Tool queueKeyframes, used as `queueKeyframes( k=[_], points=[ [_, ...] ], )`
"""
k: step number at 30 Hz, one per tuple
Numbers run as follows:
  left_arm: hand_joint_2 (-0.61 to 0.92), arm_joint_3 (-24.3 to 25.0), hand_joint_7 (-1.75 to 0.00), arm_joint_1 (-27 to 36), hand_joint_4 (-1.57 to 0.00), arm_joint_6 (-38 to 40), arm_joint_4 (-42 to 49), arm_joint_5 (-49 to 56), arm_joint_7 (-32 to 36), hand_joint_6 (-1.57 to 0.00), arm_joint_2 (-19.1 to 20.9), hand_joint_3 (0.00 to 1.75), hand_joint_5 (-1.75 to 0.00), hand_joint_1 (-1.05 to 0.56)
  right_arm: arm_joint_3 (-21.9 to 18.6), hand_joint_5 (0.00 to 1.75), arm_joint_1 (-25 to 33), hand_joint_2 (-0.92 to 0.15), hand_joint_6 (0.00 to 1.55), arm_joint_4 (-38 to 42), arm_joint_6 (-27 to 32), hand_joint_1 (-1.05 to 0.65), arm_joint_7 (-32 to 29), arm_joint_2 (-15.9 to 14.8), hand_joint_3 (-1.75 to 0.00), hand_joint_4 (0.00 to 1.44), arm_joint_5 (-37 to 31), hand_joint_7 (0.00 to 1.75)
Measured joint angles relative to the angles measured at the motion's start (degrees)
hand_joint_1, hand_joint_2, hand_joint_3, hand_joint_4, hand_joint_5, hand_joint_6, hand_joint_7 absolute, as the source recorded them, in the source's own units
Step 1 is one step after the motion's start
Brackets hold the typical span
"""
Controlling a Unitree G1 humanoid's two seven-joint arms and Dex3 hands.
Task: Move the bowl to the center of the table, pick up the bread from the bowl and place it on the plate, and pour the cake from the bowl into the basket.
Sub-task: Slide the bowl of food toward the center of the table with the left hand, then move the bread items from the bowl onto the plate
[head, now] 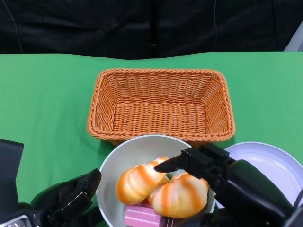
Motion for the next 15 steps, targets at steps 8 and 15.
queueKeyframes(
  k=[8,15],
  points=[
    [0.92,-1.5,0.0,0.2,-0.04,-1.2,-0.7,0.7,0.4,0.0,0.3,0.64,-0.02,-0.61,3.2,0.88,-2.3,-0.86,0.2,8.0,-0.5,-0.56,-0.4,-1.4,0.0,0.02,-5.1,0.45],
    [0.92,-9.2,-0.05,2.6,-0.3,-12.7,-3.2,10.8,0.7,-0.15,4.4,0.55,-0.17,-0.6,4.6,0.74,-6.0,-0.89,0.33,16.6,-4.5,-0.54,-5.6,-3.4,0.0,0.14,-10.7,0.24]
  ],
)
